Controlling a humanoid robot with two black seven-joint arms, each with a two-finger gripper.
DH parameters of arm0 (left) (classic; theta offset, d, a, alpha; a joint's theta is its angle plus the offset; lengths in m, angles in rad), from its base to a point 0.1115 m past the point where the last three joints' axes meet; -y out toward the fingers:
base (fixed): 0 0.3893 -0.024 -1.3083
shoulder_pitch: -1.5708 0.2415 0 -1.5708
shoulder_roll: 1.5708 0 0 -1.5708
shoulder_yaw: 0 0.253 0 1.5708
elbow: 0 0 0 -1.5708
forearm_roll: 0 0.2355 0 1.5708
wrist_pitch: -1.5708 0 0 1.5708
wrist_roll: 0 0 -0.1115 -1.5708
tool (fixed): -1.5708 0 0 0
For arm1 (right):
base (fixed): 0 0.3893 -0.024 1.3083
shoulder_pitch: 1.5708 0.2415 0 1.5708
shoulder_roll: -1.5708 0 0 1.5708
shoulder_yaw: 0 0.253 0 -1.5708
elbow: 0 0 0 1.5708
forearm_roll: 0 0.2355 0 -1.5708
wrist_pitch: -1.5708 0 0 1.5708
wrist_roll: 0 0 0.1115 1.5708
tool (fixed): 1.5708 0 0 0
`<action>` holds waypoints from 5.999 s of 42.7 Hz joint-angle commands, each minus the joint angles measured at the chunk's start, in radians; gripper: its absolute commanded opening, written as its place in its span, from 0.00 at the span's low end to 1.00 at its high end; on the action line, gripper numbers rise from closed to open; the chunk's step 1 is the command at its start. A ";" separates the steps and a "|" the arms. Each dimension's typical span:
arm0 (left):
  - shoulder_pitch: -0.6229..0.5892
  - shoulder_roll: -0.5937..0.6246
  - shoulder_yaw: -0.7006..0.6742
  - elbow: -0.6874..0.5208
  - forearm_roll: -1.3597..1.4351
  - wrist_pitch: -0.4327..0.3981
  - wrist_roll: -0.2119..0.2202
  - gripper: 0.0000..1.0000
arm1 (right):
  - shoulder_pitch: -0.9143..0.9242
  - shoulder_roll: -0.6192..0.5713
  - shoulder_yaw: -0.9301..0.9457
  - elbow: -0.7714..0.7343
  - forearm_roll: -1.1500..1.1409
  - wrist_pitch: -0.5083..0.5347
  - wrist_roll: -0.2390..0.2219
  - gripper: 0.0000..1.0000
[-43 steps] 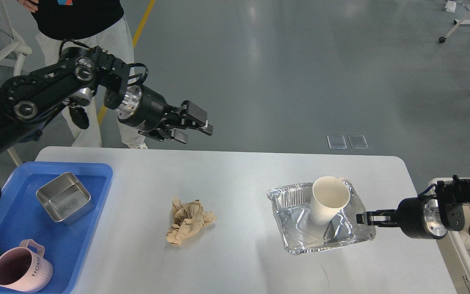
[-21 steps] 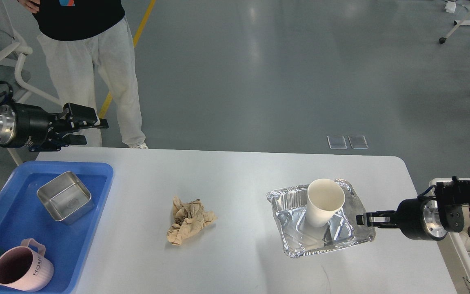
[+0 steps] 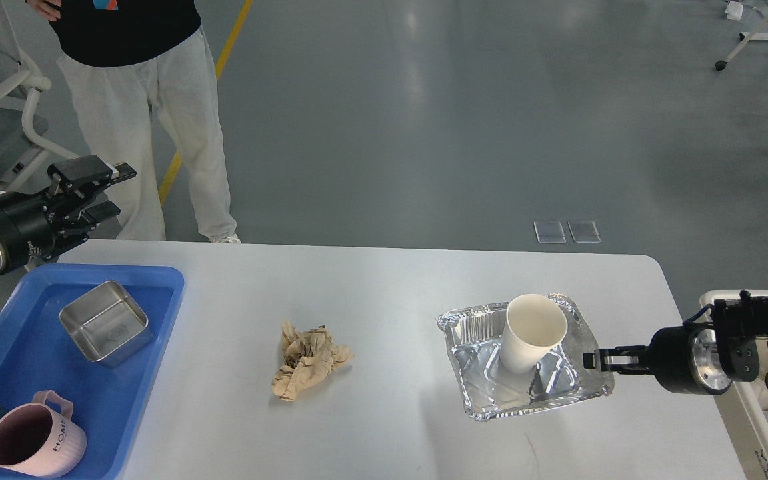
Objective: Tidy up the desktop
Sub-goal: 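Withdraw the left gripper back toward the blue tray, then reach the left gripper down and grasp the crumpled beige cloth, then lift the beige cloth with the left gripper and carry it over the foil tray, then lower the beige cloth into the foil tray and open the left gripper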
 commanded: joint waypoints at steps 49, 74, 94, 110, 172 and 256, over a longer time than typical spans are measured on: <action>-0.134 -0.276 0.176 0.193 0.357 -0.391 0.086 0.85 | -0.019 0.009 -0.001 -0.001 0.000 -0.001 -0.002 0.00; -0.197 -0.666 0.383 0.459 0.637 -0.179 0.085 0.77 | -0.048 0.006 -0.001 -0.010 -0.002 -0.009 0.000 0.00; -0.229 -0.711 0.383 0.496 0.676 -0.340 0.089 0.00 | -0.051 0.006 -0.001 -0.010 -0.002 -0.014 0.000 0.00; -0.284 -0.660 0.365 0.490 0.660 -0.404 0.089 0.00 | -0.054 0.005 -0.001 -0.010 -0.002 -0.017 -0.002 0.00; -0.421 0.073 0.006 0.105 0.173 -0.560 0.091 0.00 | -0.057 0.031 0.020 -0.010 -0.002 -0.027 0.000 0.00; -0.397 -1.013 0.049 0.577 0.431 -0.560 0.095 0.04 | -0.071 0.072 0.057 -0.114 0.014 -0.038 0.006 0.00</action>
